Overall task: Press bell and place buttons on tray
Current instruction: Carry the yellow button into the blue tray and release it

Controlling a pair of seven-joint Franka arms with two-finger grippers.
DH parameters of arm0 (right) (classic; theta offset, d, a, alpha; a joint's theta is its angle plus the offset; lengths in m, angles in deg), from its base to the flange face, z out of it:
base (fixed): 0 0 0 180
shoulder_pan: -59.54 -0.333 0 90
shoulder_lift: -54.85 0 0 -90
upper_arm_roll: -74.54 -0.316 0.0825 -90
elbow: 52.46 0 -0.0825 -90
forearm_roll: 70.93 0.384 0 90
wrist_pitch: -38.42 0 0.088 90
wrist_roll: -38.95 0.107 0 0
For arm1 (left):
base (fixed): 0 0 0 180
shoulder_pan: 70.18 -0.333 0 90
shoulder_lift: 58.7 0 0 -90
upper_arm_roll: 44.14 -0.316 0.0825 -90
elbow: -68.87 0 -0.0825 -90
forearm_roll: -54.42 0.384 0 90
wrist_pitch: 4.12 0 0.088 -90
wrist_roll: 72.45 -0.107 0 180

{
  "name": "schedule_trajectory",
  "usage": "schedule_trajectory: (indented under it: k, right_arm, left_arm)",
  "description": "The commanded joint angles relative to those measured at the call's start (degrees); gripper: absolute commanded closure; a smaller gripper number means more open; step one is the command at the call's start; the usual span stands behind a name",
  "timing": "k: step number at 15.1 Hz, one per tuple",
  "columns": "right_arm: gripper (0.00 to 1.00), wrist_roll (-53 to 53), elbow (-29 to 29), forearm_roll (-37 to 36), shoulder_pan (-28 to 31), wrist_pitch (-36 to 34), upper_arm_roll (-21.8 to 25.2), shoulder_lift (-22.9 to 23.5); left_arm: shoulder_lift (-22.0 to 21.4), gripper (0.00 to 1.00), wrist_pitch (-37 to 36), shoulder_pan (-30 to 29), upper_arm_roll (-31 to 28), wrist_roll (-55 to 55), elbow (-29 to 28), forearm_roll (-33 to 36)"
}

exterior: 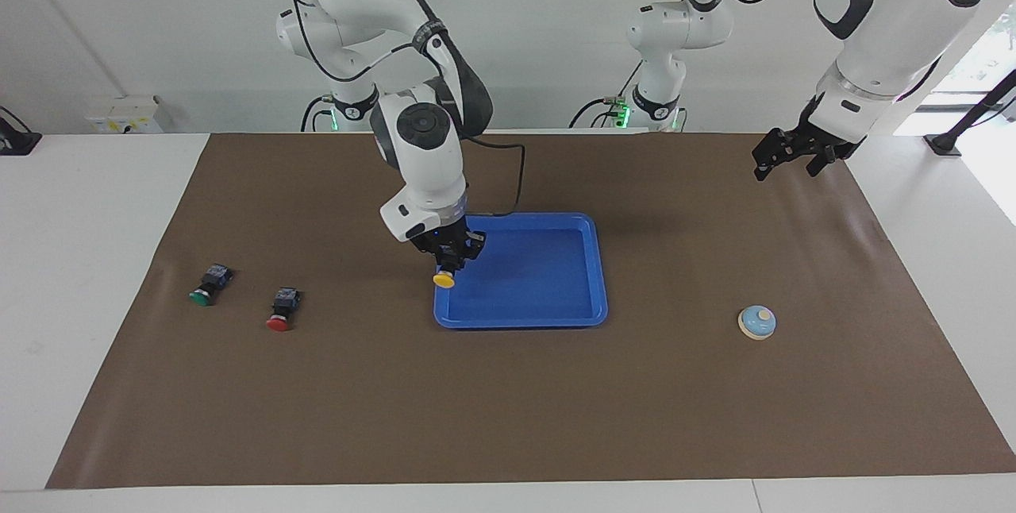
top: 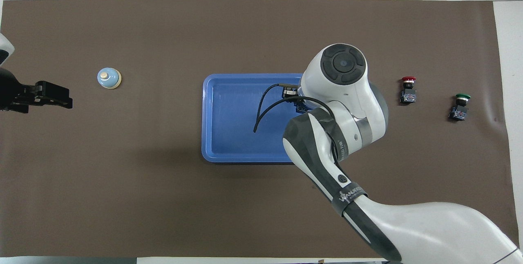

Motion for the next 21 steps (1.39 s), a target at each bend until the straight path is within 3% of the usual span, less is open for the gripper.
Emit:
schedule_trajectory:
  k: [1,8,9,10,15,18,21]
  right_arm:
    - [1.0,2.66,-4.97,0.43,-2.03,6.72,-0.37,0.52]
    - [1.0,5.63,-10.16,0.43,-3.61,12.27,-0.37,0.08]
    - [0.42,6.25,-10.16,0.43,-3.61,12.27,-0.37,0.08]
    - [0.0,6.61,-9.9,0.43,-3.61,11.92,-0.37,0.08]
    - [0.0,6.88,-5.44,0.52,-1.25,3.42,0.25,-1.58]
    - [0.0,5.74,-2.17,0.17,4.89,-1.7,0.25,-3.69]
    - [0.0,-3.2,-2.08,-0.63,11.83,-2.67,0.42,-4.93]
  left_arm:
    - [-0.87,0.0,-0.37,-0.05,-0.03,0.57,-0.23,0.74]
    - [-0.87,0.0,-0.37,-0.05,-0.03,0.57,-0.23,0.74]
    - [-0.87,0.0,-0.37,-0.05,-0.03,0.57,-0.23,0.74]
    - [-0.87,0.0,-0.37,-0.05,-0.03,0.57,-0.23,0.74]
    - [-0.87,0.0,-0.37,-0.05,-0.03,0.57,-0.23,0.74]
    - [-0.87,0.0,-0.37,-0.05,-0.03,0.57,-0.23,0.74]
    - [-0.79,0.0,-0.37,-0.05,-0.03,0.57,-0.23,0.74]
